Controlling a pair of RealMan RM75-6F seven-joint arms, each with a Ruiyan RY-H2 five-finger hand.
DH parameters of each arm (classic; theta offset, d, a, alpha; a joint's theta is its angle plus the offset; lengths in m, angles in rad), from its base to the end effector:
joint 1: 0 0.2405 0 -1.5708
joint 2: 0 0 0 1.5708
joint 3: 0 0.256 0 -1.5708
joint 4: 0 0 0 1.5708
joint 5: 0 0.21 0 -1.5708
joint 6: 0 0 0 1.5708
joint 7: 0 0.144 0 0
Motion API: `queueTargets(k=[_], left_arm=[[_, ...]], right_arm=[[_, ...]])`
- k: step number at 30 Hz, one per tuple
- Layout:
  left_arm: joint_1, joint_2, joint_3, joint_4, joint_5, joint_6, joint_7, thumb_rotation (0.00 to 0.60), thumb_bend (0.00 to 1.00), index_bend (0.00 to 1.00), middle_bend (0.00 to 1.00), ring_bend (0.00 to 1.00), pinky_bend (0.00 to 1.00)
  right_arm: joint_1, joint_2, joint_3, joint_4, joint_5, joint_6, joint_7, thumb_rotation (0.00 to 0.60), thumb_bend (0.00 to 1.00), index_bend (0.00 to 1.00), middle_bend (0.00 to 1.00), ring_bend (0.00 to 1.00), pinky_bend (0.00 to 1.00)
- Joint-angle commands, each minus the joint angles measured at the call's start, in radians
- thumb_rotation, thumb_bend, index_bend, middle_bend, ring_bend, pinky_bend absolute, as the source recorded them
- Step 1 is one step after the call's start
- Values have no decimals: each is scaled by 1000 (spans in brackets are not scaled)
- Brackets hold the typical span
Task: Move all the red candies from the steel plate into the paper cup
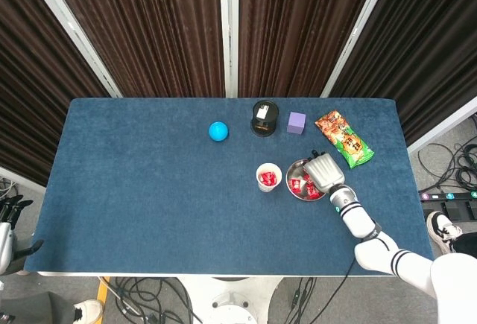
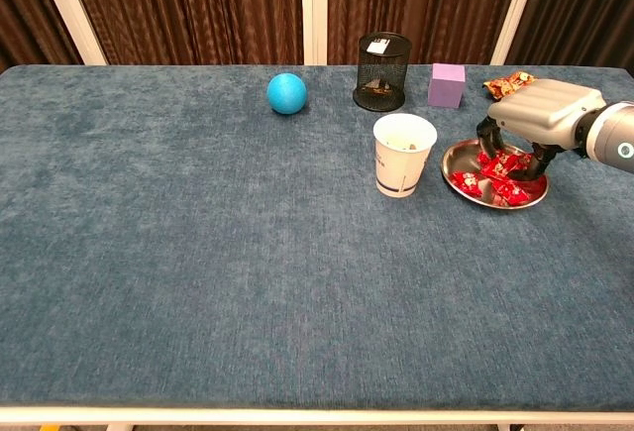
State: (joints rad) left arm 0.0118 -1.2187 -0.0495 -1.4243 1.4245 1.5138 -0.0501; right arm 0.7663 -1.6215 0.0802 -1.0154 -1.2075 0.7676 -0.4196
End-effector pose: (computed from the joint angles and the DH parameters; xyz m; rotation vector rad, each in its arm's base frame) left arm -0.3623 0.1483 0.1540 -1.2463 -0.9334 -0.7855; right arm -0.2378 -0.3858 -0.0215 1.9894 -0.5951 0.4539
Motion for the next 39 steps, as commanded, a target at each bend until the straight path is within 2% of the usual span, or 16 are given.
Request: queueTargets(k=[1, 11, 20, 30, 39], left_arm=[[-1, -1, 0, 1, 2, 0, -2, 600, 0, 287, 248, 141, 210], [1, 2, 0, 2, 6, 4, -14, 600, 0, 287, 248, 141, 210], [4, -4, 4, 12, 9, 4, -23, 600, 0, 287, 249, 141, 210], [3, -7, 2, 22, 8, 1, -29, 600, 0, 287, 248, 141, 210], [2, -7, -1, 23, 7, 3, -32, 600, 0, 287, 249, 141, 210]], right_arm=[[-4, 1, -1, -5, 5, -1, -6, 600, 233, 469, 401, 187, 394], [-7, -12, -2, -10, 4, 6, -18, 600, 245, 455, 403, 189, 397], [-8, -25, 2, -1, -5, 21, -21, 600, 377, 648, 504, 267, 448], [-14, -21, 5, -10, -21, 41, -12, 600, 437, 702, 538, 288, 470], [-20, 13, 19, -54, -37, 74, 5, 600, 441, 705, 539, 288, 470]])
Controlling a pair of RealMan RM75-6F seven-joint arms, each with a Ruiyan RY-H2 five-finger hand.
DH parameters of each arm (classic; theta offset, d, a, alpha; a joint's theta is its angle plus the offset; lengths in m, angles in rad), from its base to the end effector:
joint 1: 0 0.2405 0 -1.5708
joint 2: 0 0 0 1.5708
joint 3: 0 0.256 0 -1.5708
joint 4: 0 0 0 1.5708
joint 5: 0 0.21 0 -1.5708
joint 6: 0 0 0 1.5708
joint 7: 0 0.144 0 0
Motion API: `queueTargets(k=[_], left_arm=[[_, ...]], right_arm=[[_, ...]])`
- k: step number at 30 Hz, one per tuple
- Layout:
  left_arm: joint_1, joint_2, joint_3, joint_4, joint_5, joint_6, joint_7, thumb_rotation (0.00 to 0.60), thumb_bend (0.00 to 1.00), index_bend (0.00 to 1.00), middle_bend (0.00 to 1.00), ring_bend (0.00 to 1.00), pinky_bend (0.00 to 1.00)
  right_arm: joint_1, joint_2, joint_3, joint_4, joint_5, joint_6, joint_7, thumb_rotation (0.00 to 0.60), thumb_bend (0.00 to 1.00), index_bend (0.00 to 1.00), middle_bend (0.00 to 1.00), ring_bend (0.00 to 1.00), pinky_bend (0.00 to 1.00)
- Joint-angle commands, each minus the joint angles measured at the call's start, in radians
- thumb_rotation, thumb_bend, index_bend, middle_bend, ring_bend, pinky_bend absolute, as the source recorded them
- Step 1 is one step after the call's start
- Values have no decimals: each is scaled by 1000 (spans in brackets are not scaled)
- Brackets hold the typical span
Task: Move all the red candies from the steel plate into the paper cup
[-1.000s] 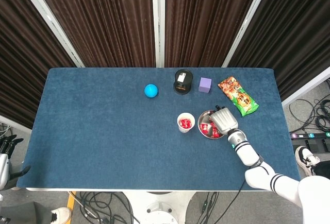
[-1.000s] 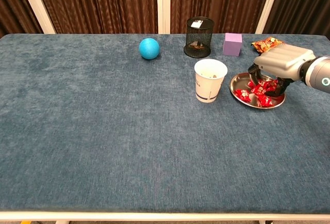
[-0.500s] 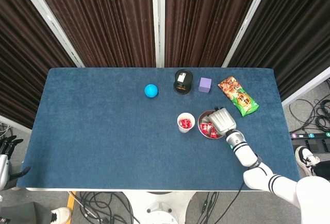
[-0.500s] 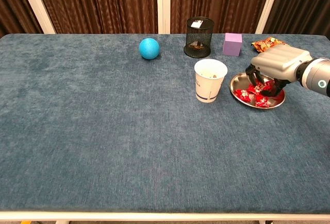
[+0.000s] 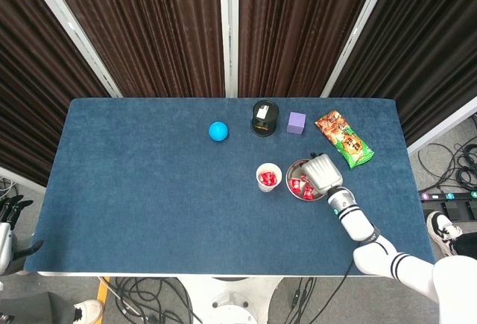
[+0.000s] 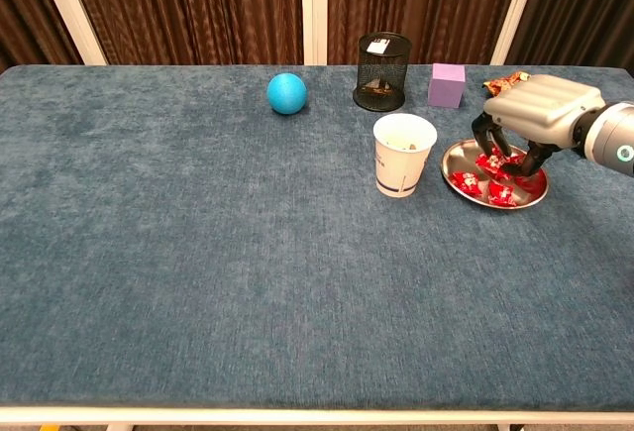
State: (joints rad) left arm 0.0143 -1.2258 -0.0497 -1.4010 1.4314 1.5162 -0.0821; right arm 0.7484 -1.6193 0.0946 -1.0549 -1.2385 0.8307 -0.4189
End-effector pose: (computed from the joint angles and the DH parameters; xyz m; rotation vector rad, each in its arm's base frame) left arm -0.3652 0.1475 0.1542 -1.2419 -0.9402 -0.8016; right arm -0.2277 -0.3802 -0.0199 1.9684 -0.5759 0.5284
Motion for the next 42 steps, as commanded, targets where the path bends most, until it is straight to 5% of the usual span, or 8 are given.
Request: queueTargets(k=[1, 16, 29, 34, 42], left_arm=[[-1, 1, -1, -1, 0, 0, 1, 600, 0, 287, 249, 141, 210], [1, 24, -6, -35, 4, 16, 22, 600, 0, 287, 249, 141, 210], [8, 29, -5, -38, 1, 22, 21, 600, 0, 287, 249, 141, 210], [10, 29, -4, -39, 3, 25, 21, 600, 0, 287, 249, 141, 210], [18, 20, 0, -28, 6, 34, 15, 600, 0, 287, 248, 141, 210]], right_arm=[[-3, 18, 7, -24, -8, 17, 8, 600, 441, 705, 539, 288, 470], [52, 205, 124, -384, -62, 111, 32, 600, 439, 704, 535, 288, 469], [124, 94, 101, -306, 19, 20, -42, 600, 438, 658, 499, 277, 448], [129, 86, 87, -300, 27, 9, -47, 600, 421, 525, 427, 223, 420], [122, 94, 71, -324, 42, 22, -65, 600, 233, 373, 389, 179, 396]])
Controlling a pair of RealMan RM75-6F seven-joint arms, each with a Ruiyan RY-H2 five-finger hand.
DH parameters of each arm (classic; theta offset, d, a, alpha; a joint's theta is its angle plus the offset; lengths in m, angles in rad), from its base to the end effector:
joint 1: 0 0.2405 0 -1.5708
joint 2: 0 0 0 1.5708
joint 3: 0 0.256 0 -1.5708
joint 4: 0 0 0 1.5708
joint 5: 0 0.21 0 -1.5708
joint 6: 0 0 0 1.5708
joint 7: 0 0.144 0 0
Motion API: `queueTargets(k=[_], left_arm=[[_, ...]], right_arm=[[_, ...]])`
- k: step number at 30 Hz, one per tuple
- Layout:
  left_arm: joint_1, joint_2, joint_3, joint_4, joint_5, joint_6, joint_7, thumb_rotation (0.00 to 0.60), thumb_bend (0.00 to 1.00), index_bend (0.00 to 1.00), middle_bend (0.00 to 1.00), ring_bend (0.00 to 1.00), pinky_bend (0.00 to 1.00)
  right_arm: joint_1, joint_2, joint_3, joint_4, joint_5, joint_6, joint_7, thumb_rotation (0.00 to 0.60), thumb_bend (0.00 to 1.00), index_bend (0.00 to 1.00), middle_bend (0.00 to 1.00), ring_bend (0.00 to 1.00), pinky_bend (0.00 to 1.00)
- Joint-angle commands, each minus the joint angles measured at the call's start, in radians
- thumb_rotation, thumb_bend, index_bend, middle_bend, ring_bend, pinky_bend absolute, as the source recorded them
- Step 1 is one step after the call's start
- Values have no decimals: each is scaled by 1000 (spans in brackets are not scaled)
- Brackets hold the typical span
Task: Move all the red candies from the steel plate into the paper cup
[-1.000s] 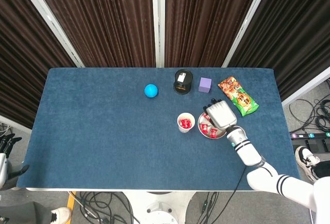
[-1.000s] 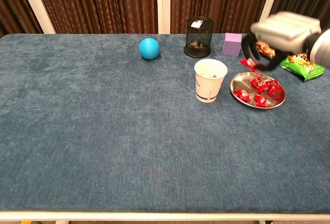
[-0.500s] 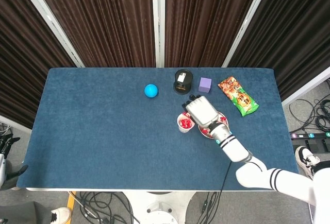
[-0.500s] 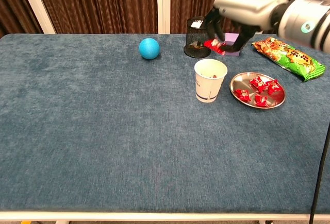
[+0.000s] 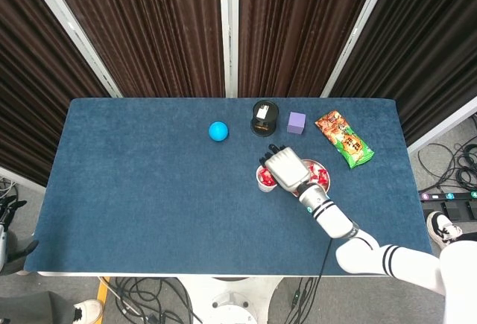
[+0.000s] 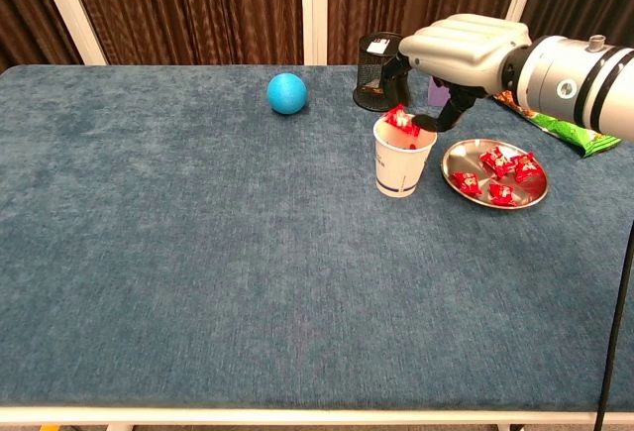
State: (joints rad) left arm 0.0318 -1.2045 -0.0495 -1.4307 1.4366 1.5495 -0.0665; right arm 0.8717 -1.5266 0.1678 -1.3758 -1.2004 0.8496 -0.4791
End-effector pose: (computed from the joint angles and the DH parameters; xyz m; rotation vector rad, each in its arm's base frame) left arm -0.3613 0.1414 0.1620 -1.2270 -0.9165 -0.8042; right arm -0.1216 -0.3748 -0.0144 2.0655 -0.5560 0.7962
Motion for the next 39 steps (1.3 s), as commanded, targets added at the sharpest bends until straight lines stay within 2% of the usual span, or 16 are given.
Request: queueTargets(k=[1, 6, 10, 16, 21, 27, 32, 39], left_arm=[[1, -2, 0, 2, 1, 1, -2, 600, 0, 287, 248, 141, 210], [1, -4, 0, 7, 3, 2, -6, 600, 0, 288, 248, 141, 210], [0, -2, -2, 9, 6, 4, -9, 600, 0, 287, 248, 141, 210], [-10, -2, -3, 1, 17, -1, -2, 600, 0, 287, 248, 141, 210], [-12, 5, -2, -15, 18, -2, 11, 600, 0, 287, 248, 141, 210], [-2, 12, 4, -31, 10, 1, 24, 600, 0, 287, 248, 141, 210], [4, 16, 6, -41, 5, 2, 31, 600, 0, 287, 248, 141, 210], [4, 20, 7, -50, 4, -1, 33, 600, 0, 287, 248, 141, 210]], right_arm=[[-1, 2, -2, -5, 7, 5, -7, 600, 212, 367, 386, 176, 393], [-7, 16, 6, -28, 20, 27, -9, 600, 98, 314, 332, 152, 377], [-45, 84, 7, -91, -13, 94, 21, 600, 64, 310, 334, 158, 378], [-114, 196, -61, -154, -48, 114, 40, 600, 17, 345, 355, 203, 447], [-126, 175, -109, -71, -62, 75, 39, 600, 19, 372, 354, 207, 459], [-110, 82, -152, 89, -122, 24, 46, 600, 19, 382, 339, 178, 388], [-100, 18, -170, 202, -191, 18, 101, 600, 19, 387, 326, 162, 353], [-98, -24, -189, 293, -257, 27, 166, 600, 19, 389, 316, 160, 346]])
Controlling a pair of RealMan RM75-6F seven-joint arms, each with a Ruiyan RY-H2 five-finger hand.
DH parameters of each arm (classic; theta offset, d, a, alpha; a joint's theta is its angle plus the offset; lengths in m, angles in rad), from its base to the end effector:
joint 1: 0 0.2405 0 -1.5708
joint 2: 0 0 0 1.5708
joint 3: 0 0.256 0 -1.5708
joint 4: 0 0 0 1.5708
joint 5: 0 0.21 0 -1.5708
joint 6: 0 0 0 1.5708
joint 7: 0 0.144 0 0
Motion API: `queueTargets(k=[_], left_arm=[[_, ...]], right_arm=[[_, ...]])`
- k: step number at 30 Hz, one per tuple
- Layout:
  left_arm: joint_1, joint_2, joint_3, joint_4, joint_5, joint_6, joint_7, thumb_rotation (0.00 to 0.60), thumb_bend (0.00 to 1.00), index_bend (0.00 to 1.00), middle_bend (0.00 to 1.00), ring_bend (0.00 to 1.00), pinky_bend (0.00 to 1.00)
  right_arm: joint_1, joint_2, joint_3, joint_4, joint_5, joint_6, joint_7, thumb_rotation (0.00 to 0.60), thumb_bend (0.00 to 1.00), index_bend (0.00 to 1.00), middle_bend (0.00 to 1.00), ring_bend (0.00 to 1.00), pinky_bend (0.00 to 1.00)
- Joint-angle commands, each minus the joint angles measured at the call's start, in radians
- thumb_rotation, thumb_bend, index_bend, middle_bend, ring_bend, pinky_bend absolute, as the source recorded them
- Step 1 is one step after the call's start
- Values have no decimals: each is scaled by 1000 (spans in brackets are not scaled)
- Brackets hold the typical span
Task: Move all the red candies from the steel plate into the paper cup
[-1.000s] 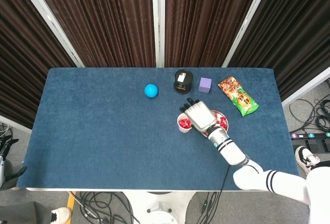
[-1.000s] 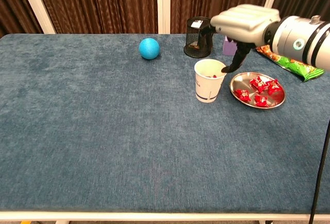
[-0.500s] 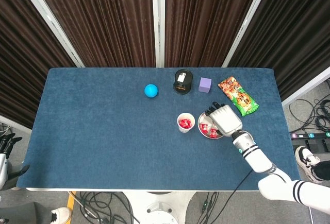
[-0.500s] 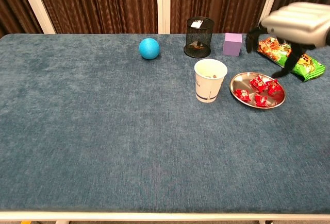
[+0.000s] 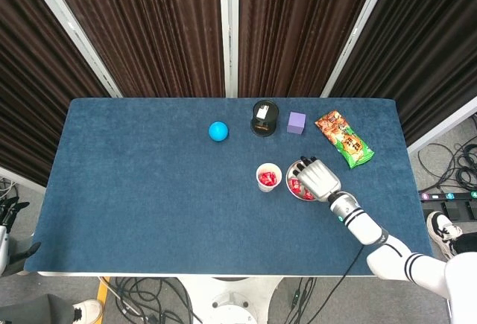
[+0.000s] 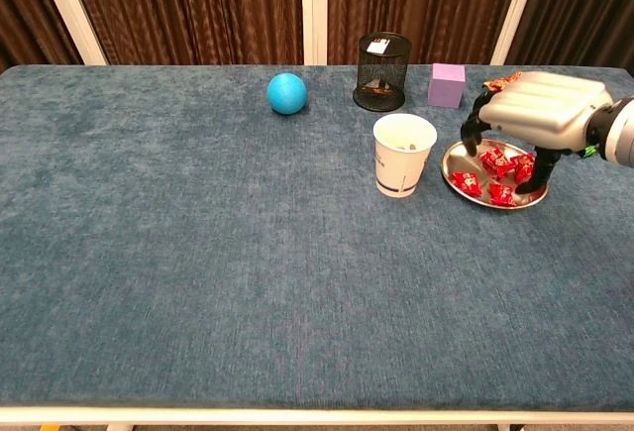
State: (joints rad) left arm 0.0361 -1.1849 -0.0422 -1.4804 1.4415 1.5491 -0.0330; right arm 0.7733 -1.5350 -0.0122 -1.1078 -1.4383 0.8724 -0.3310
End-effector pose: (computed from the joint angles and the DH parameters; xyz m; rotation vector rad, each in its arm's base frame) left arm -0.3543 0.1388 0.1617 -1.2381 -0.9232 -0.7941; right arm -0.2217 -0.3647 -0.0104 2.1394 -0.3874 0.5463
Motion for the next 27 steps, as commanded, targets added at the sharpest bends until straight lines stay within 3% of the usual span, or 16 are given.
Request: queueTargets(k=[1, 27], left_arm=[[0, 1, 0, -1, -1, -1, 0, 600, 0, 287, 248, 142, 210], [0, -2, 0, 6, -7, -12, -15, 600, 0, 287, 249, 141, 210]], right_arm=[[-1, -20, -9, 33, -20, 1, 22, 600, 19, 390, 310, 157, 342], [18, -121, -6, 172, -81, -20, 74, 600, 107, 402, 314, 149, 329]])
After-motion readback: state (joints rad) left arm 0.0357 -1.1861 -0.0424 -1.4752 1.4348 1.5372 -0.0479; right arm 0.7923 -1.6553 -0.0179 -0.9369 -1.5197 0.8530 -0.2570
